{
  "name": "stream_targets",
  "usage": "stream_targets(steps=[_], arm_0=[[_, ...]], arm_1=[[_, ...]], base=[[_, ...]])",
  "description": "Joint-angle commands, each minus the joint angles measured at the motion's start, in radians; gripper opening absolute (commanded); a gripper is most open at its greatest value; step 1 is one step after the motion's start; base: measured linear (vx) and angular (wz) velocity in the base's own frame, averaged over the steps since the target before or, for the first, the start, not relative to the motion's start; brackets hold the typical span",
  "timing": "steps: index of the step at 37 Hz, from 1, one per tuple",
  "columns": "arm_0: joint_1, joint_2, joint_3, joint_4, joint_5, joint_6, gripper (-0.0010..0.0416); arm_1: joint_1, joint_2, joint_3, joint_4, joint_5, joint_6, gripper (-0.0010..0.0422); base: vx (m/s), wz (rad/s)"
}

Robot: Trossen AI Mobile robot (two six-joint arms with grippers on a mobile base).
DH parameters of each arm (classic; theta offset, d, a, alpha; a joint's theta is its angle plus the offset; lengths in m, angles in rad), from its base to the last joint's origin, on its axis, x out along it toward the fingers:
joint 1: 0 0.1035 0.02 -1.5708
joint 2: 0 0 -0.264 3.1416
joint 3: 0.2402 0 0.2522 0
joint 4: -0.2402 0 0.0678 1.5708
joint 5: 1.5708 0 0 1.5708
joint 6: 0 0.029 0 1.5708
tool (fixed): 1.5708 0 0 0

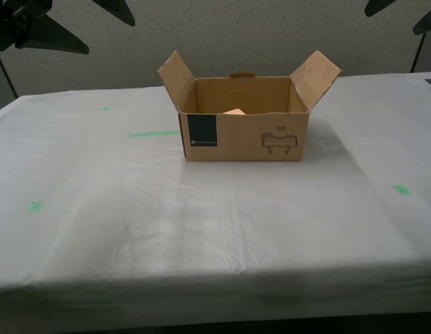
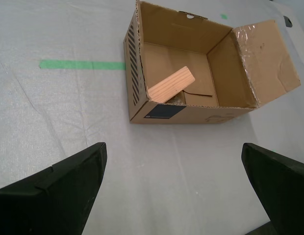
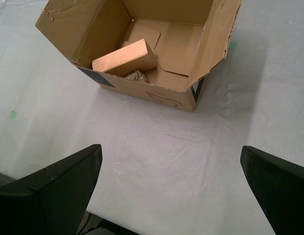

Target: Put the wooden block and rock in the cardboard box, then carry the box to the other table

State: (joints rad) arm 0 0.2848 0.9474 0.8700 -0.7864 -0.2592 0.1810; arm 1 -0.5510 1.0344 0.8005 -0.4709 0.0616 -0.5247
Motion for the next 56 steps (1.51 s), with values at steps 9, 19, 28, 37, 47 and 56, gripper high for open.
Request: stream_targets(steps=[9, 19, 28, 37, 47, 56], arm_0=[[0.000, -0.001, 0.000, 0.001, 0.003, 0.003, 0.0394], [-0.001, -0.001, 0.000, 0.001, 0.003, 0.003, 0.0394], [0.000, -0.001, 0.000, 0.001, 0.003, 0.003, 0.0394], [0.000, -0.001, 0.000, 0.001, 0.003, 0.003, 0.0393], [0.000, -0.001, 0.000, 0.001, 0.003, 0.003, 0.0394], [0.000, -0.001, 0.000, 0.001, 0.003, 0.003, 0.0394]], arm_1=[[0.000, 0.000, 0.001, 0.002, -0.002, -0.003, 0.0375], [0.000, 0.000, 0.001, 0.002, -0.002, -0.003, 0.0375], [0.000, 0.000, 0.001, 0.002, -0.002, -0.003, 0.0375], [0.000, 0.000, 0.001, 0.002, -0.002, -0.003, 0.0375], [0.000, 0.000, 0.001, 0.002, -0.002, -0.003, 0.0375], [0.000, 0.000, 0.001, 0.002, -0.002, -0.003, 0.0375]], base=[[0.000, 0.000], [0.000, 0.000], [0.000, 0.000], [0.000, 0.000], [0.000, 0.000], [0.000, 0.000]])
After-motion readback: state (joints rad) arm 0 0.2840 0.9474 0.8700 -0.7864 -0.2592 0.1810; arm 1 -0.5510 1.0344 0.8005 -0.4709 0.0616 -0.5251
